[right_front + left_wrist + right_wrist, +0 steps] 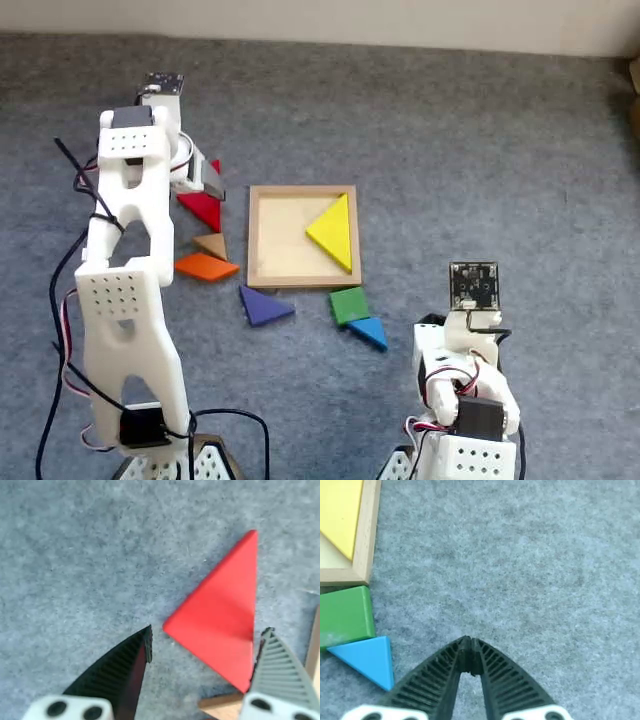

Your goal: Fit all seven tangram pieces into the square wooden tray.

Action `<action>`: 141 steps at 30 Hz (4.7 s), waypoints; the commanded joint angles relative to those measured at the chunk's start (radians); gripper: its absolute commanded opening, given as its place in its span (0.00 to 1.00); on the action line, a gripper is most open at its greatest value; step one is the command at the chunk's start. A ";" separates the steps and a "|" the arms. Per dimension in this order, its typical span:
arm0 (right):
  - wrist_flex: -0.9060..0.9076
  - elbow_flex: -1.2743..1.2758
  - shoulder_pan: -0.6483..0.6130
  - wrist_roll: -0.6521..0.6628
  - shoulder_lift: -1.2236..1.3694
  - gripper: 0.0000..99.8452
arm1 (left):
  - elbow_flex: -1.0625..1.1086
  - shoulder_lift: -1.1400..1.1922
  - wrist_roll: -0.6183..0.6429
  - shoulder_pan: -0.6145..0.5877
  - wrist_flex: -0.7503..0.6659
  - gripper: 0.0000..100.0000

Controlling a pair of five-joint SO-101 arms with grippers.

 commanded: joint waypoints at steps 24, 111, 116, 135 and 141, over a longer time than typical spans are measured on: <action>0.008 0.101 0.012 0.011 -0.015 0.01 | -0.079 0.058 0.002 0.041 -0.031 0.33; 0.008 0.101 0.012 0.011 -0.013 0.01 | -0.553 0.354 -0.310 0.054 0.201 0.14; 0.008 0.101 0.012 0.011 -0.013 0.01 | -0.601 0.351 -0.325 0.081 0.265 0.11; 0.008 0.101 0.013 0.011 -0.013 0.01 | -0.639 0.134 -0.400 0.214 0.325 0.00; 0.007 0.101 0.013 0.011 -0.013 0.01 | -0.306 -0.179 -0.405 0.312 0.324 0.00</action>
